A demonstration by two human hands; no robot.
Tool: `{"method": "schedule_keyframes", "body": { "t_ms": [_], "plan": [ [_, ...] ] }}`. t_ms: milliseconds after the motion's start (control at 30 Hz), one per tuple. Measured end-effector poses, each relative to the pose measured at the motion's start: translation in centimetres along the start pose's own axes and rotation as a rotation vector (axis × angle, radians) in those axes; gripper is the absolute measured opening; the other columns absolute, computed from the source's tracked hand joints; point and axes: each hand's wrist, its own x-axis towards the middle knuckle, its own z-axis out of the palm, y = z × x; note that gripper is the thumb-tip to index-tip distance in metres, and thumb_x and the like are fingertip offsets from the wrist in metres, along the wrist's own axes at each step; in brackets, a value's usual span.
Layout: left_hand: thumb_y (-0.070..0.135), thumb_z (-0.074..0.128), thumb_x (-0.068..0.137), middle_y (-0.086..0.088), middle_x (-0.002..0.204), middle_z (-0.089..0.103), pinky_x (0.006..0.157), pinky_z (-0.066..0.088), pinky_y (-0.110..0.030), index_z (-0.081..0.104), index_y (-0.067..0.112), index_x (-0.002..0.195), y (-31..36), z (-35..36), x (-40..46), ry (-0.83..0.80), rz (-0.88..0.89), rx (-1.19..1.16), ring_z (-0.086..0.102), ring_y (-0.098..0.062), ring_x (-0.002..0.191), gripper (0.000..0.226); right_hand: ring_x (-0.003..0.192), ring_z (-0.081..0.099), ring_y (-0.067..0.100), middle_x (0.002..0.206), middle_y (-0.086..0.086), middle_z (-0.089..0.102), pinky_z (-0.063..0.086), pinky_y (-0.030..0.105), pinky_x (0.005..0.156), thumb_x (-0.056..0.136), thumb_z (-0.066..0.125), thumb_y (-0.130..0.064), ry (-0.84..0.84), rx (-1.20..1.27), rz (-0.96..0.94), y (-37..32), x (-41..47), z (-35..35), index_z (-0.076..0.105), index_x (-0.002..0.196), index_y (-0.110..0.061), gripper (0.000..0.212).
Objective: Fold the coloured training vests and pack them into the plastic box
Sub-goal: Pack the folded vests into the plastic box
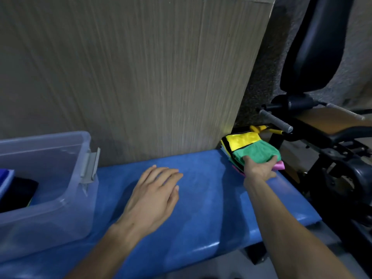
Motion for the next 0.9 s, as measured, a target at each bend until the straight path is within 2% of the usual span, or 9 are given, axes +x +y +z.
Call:
{"method": "schedule_keyframes", "body": {
  "t_ms": [133,233,300,367,467,567,700,833,900],
  "plan": [
    [0.027,0.044,0.100,0.002,0.129,0.065,0.117,0.033,-0.044,0.068,0.014,0.126,-0.2,-1.9,-0.8,0.035,0.027,0.031,0.056,-0.024,0.127,0.038,0.128,0.049,0.034,0.152,0.014,0.031,0.045,0.046,0.108,0.079,0.084,-0.022,-0.017,0.108,-0.024,0.8,-1.3,-1.1,0.019,0.159,-0.037,0.104],
    [0.025,0.045,0.100,0.001,0.132,0.064,0.117,0.034,-0.045,0.068,0.013,0.126,0.0,-4.4,-2.0,0.097,0.037,0.035,0.054,-0.025,0.130,0.036,0.114,0.060,0.025,0.139,0.004,0.052,0.054,0.052,0.099,0.067,0.089,-0.019,-0.091,0.268,0.001,1.6,-3.0,-1.7,0.033,0.154,-0.034,0.105],
    [0.024,0.046,0.099,0.001,0.133,0.064,0.116,0.035,-0.047,0.068,0.013,0.126,-0.2,-6.3,-3.0,0.141,0.028,0.031,0.054,-0.025,0.130,0.036,0.099,0.068,0.029,0.129,0.005,0.060,0.060,0.051,0.082,0.073,0.084,-0.012,-0.198,0.381,0.046,2.2,-4.8,-2.2,0.041,0.147,-0.026,0.087],
    [0.023,0.046,0.099,0.000,0.134,0.064,0.115,0.036,-0.048,0.068,0.013,0.127,-0.7,-8.2,-4.2,0.184,0.002,0.028,0.054,-0.026,0.131,0.037,0.085,0.068,0.027,0.118,0.009,0.063,0.060,0.039,0.062,0.086,0.073,-0.004,-0.342,0.419,0.086,2.8,-7.5,-2.8,0.047,0.135,-0.017,0.057],
    [0.023,0.046,0.100,0.000,0.134,0.064,0.115,0.036,-0.045,0.067,0.013,0.128,-2.4,-11.3,-6.4,0.246,-0.060,0.039,0.053,-0.025,0.131,0.037,0.077,0.066,0.025,0.116,0.014,0.063,0.057,0.029,0.048,0.093,0.065,-0.002,-0.501,0.467,0.177,4.0,-12.4,-2.8,0.049,0.123,-0.020,0.038],
    [0.023,0.045,0.100,0.000,0.132,0.065,0.115,0.036,-0.042,0.067,0.013,0.127,-5.0,-14.3,-8.9,0.318,-0.171,0.030,0.054,-0.024,0.129,0.036,0.082,0.066,0.027,0.126,0.019,0.062,0.058,0.030,0.050,0.094,0.061,-0.002,-0.649,0.517,0.217,3.6,-17.8,-1.6,0.046,0.127,-0.023,0.043],
    [0.022,0.046,0.100,0.002,0.127,0.066,0.109,0.042,-0.042,0.067,0.015,0.124,-9.7,-17.4,-13.0,0.387,-0.368,0.009,0.057,-0.022,0.123,0.033,0.081,0.070,0.024,0.126,0.020,0.068,0.058,0.031,0.057,0.091,0.060,0.001,-0.912,0.508,0.114,-0.4,-26.0,1.5,0.047,0.143,-0.016,0.056],
    [0.030,0.039,0.099,0.000,0.119,0.071,0.101,0.048,-0.040,0.070,0.014,0.119,-14.6,-19.8,-17.2,0.357,-0.546,0.016,0.063,-0.022,0.112,0.040,0.074,0.070,0.019,0.102,0.008,0.074,0.058,0.035,0.065,0.092,0.058,0.004,-1.148,0.506,0.074,-5.2,-34.1,5.4,0.057,0.112,-0.025,0.036],
    [0.034,0.035,0.099,0.001,0.113,0.073,0.094,0.050,-0.038,0.072,0.016,0.112,-16.3,-20.4,-18.6,0.282,-0.587,0.045,0.064,-0.022,0.106,0.043,0.083,0.071,0.024,0.104,0.011,0.074,0.057,0.045,0.078,0.091,0.059,0.006,-1.253,0.465,0.093,-6.5,-37.3,8.0,0.055,0.111,-0.024,0.036]
  ]
}}
